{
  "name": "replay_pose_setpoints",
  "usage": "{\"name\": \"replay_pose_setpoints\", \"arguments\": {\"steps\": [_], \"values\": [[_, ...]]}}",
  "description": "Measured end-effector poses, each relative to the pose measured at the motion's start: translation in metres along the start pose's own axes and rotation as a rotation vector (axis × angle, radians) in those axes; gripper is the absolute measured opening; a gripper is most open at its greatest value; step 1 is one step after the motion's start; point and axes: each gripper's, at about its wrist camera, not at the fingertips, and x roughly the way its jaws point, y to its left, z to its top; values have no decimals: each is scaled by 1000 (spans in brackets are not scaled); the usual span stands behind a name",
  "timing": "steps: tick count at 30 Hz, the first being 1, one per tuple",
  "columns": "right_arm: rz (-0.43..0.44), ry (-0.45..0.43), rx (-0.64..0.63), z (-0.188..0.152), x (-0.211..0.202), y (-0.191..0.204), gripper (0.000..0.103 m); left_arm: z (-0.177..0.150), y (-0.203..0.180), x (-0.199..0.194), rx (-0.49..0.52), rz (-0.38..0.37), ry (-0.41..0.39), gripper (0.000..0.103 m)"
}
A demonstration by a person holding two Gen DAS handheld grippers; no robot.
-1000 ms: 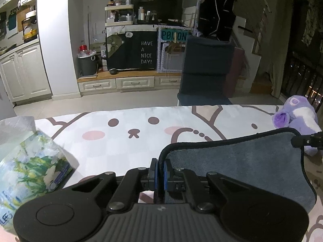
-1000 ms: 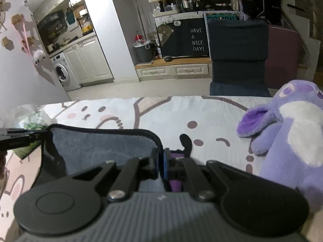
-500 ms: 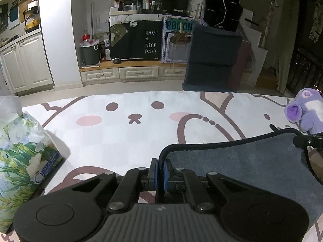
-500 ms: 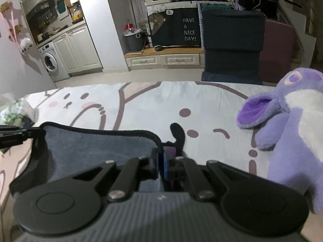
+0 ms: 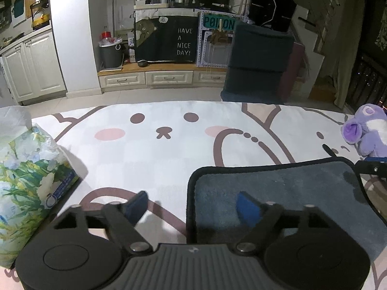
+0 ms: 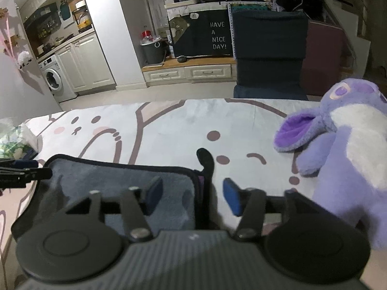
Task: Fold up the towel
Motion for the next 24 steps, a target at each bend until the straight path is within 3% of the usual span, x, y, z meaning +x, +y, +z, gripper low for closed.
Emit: {"name": "replay_pose_setpoints", "arguments": {"steps": [2,8,17,24], "values": [[6,2,2,0,-4,1,74,0,-1,-5,-1,-4,3,94],[-2,-11,-10,-2,-20,11,89,-1,-8,-24,-6,5,-2,103],[-17,-29,-22,-6,-51,27,103,-1,-20,-61,-8,4,-28,103],[-18,-65,-14,-10,-85,35,103,-4,-30,-93,1,11,-49,103]]}}
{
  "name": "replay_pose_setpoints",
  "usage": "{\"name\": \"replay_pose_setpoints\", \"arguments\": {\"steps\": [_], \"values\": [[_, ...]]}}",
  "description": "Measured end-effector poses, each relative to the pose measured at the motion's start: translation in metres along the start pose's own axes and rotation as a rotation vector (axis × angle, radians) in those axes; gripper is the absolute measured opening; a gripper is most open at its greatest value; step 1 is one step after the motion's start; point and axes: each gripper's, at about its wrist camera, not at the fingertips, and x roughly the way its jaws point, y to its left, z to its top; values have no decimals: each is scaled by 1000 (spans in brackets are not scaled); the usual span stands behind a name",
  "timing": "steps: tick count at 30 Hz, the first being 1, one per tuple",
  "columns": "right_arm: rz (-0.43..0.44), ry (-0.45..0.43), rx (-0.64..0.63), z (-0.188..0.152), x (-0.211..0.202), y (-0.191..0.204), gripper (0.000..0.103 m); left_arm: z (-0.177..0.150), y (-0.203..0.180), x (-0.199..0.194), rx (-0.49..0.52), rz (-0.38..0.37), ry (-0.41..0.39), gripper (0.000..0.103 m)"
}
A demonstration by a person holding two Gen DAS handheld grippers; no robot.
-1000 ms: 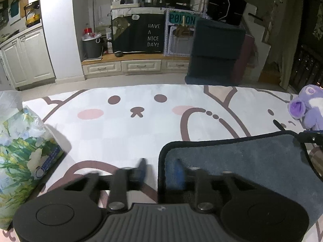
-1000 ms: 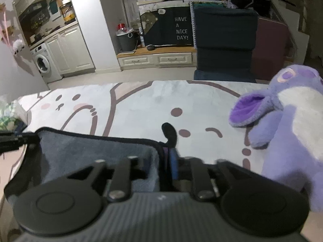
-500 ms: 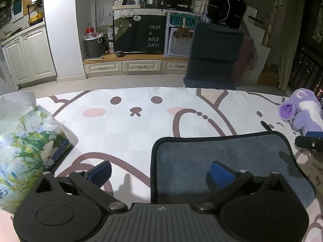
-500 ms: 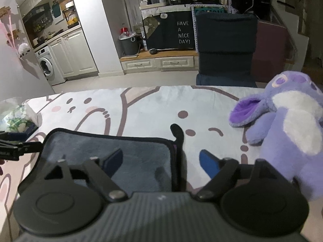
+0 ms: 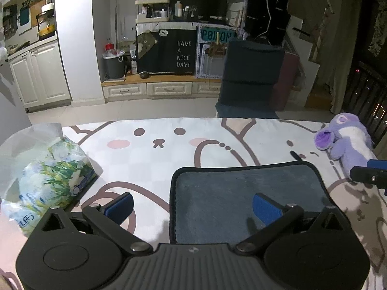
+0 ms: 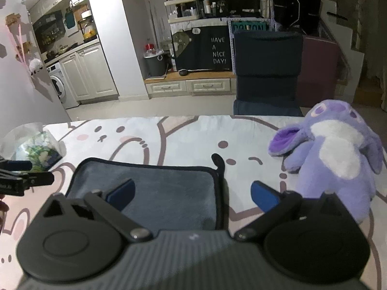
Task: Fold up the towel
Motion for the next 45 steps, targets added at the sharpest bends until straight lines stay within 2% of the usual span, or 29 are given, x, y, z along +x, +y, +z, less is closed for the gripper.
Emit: {"name": "replay_pose_setpoints", "arguments": {"steps": [27,45], "values": [[10,-77,-14,-42,-128,29,103,-39,-31,-127,0,25,-73,103],[12,-115,-51,-86,-190,45,103,-80,-53,-198,44,39,-145,103]]}}
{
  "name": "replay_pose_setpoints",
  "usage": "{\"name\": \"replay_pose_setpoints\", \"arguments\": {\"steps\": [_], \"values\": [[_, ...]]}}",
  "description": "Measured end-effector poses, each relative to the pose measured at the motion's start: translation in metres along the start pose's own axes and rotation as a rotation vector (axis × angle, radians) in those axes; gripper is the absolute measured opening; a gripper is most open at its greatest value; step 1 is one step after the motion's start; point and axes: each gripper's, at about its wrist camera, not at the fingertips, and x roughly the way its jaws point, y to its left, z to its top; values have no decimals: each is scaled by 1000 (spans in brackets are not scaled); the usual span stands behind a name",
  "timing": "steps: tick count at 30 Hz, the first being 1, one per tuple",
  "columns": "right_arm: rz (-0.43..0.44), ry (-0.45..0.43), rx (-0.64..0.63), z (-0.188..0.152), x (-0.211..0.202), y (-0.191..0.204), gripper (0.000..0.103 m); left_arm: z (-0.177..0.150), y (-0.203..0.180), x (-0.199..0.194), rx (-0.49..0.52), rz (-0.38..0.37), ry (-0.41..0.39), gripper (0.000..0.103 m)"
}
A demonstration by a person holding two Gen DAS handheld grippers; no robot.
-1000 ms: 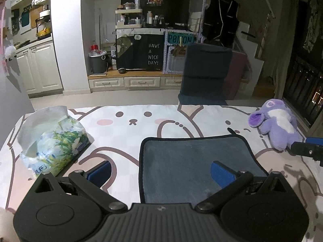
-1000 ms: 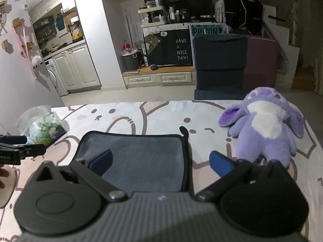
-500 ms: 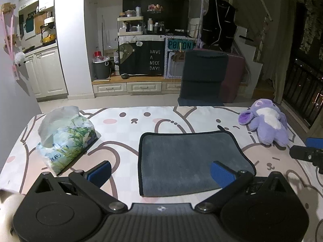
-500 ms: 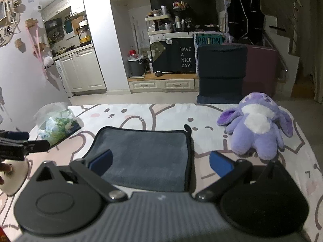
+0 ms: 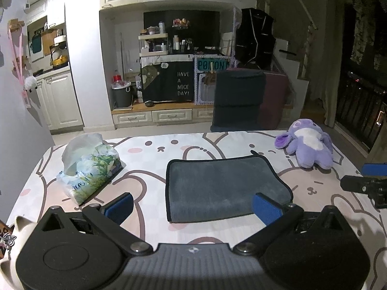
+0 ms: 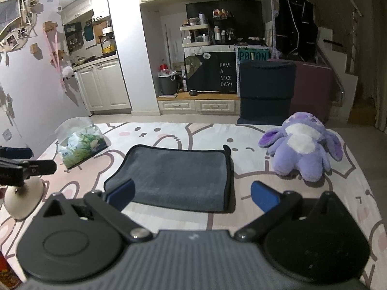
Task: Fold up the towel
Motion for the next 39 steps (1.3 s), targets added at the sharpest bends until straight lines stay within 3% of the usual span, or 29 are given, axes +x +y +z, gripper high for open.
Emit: {"name": "replay_pose_setpoints", "arguments": {"steps": [15,39], "values": [[2,-19,-25,-28,-43,11,103,-30,-19,-42,43,-23,-25,103],[38,-22,-53,-62,-101,34,103,-64,-17,-91,19,-48,-31,103]]}}
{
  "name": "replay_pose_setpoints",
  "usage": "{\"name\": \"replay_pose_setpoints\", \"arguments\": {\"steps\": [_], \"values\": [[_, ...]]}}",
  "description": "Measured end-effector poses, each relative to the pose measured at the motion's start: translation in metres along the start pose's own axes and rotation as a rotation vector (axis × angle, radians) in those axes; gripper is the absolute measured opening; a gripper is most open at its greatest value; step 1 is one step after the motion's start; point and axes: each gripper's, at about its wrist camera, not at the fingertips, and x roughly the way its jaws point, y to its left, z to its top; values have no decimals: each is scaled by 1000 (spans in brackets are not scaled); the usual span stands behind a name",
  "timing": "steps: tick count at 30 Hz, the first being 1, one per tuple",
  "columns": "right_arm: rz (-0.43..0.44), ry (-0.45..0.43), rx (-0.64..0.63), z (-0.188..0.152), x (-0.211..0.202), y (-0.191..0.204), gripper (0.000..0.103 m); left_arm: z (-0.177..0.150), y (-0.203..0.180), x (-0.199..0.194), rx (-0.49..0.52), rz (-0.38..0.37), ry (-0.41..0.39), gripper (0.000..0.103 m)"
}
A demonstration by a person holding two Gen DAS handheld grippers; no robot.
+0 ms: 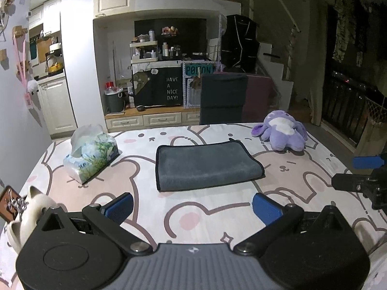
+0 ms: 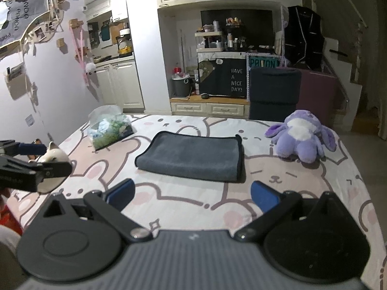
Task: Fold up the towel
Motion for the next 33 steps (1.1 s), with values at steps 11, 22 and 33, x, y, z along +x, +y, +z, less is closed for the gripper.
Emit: {"name": "replay_pose_setpoints", "arguments": {"steps": [11,22,33], "values": [[-2,7,-6,-12,-16,7,103,-19,-5,-16,13,-8,23,103],[-6,9,-19,-21,-29,14,103,-38,-1,-26,11,-4,21,103],[-8,15,-1,-30,-36,14,103,-47,6,-40,-26,-48,-8,103]]}}
